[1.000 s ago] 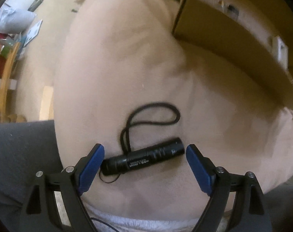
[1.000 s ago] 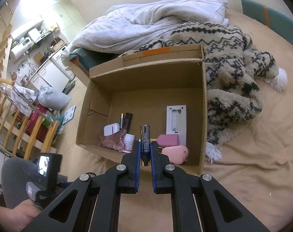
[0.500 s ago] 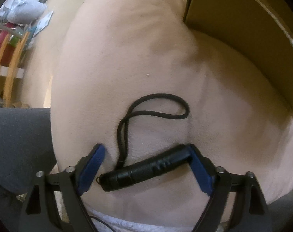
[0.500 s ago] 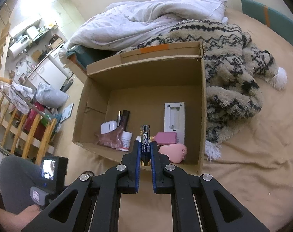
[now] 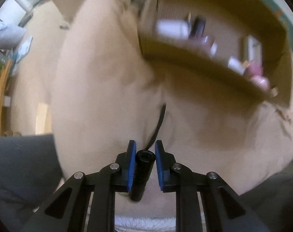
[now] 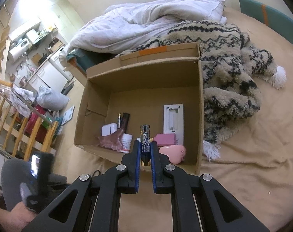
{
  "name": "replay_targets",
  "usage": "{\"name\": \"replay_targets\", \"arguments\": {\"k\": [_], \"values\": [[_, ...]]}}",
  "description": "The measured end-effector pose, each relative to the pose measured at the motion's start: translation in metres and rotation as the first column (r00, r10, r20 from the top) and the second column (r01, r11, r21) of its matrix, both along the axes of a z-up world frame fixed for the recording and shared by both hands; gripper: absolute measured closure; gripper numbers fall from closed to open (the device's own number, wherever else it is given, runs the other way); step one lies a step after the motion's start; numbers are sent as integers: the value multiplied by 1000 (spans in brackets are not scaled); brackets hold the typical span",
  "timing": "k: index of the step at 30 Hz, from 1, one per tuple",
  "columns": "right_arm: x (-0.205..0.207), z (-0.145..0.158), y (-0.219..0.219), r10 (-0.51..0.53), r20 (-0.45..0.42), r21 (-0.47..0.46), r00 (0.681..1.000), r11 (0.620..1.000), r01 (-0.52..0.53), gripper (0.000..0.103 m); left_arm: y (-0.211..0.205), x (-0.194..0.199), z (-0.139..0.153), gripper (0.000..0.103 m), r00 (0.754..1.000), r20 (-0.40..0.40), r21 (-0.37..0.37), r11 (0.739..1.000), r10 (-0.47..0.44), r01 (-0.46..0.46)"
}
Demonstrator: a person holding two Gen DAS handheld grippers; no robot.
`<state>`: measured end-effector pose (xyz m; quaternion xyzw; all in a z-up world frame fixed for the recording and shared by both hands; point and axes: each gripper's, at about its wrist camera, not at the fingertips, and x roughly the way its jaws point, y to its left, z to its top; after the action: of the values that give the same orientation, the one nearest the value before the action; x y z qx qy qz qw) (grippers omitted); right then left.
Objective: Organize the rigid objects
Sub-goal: 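Carry the flashlight and battery into the box and open both tools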
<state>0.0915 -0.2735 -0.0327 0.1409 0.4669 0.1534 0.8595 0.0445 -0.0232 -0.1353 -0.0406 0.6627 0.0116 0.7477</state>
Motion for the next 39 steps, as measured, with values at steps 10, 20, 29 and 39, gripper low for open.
{"name": "replay_targets", "arguments": {"k": [10, 20, 29, 39], "values": [[5, 21, -11, -35, 90, 40, 995, 999, 32, 92, 5, 40, 153, 86, 924, 382, -73, 996, -17, 48], [32, 24, -19, -70, 126, 58, 990, 996, 63, 92, -17, 108, 231, 86, 841, 541, -106, 991, -13, 84], [54, 12, -10, -57, 88, 34, 995, 998, 54, 92, -46, 146, 205, 86, 873, 482, -73, 990, -71, 121], [65, -28, 6, -17, -102, -42, 995, 999, 13, 92, -67, 163, 79, 86, 963, 228, 32, 990, -143, 139]]}}
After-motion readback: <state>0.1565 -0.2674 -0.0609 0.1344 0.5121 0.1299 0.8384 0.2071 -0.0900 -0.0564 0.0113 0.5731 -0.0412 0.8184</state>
